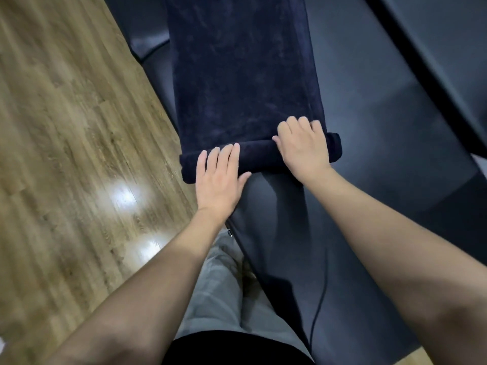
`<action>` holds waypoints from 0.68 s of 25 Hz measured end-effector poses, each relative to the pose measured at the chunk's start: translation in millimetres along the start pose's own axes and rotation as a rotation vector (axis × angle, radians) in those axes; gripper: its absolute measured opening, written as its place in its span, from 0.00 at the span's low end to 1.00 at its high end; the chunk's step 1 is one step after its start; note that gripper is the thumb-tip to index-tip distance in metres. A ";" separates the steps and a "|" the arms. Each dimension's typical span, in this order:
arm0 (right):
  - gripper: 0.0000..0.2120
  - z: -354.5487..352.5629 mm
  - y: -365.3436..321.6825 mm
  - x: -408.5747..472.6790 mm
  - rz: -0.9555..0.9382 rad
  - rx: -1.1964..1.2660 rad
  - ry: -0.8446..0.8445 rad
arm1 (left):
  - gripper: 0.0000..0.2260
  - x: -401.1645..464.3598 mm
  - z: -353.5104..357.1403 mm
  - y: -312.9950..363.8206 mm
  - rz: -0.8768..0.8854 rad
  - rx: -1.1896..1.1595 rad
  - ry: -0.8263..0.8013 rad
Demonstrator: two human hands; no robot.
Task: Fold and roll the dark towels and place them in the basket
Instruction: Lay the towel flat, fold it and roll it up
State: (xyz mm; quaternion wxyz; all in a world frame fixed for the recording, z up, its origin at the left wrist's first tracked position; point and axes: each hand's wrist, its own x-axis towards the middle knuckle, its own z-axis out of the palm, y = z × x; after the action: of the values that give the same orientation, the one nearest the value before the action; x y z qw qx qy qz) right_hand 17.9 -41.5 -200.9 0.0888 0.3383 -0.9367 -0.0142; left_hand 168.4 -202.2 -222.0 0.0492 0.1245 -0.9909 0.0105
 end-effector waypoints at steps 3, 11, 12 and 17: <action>0.16 6.5 1.9 -26.2 -0.036 0.055 0.104 | 0.26 23.8 1.8 -18.5 0.049 0.032 -0.020; 0.26 9.2 8.4 3.7 -0.041 0.028 -0.077 | 0.23 92.9 -29.3 -19.9 -0.069 -0.049 -0.281; 0.27 9.0 10.6 12.2 -0.054 0.040 -0.120 | 0.22 95.8 -30.7 -20.7 -0.080 -0.060 -0.281; 0.26 -3.9 21.0 62.7 -0.001 0.265 -0.526 | 0.24 58.8 -17.4 -19.0 0.031 -0.006 -0.095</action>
State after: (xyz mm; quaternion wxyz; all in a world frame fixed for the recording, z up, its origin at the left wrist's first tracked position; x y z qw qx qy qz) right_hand -42.0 -65.1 -185.4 -0.2022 0.3320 -0.9211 0.0209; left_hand 118.0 -234.5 -198.7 0.0021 0.1093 -0.9940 0.0025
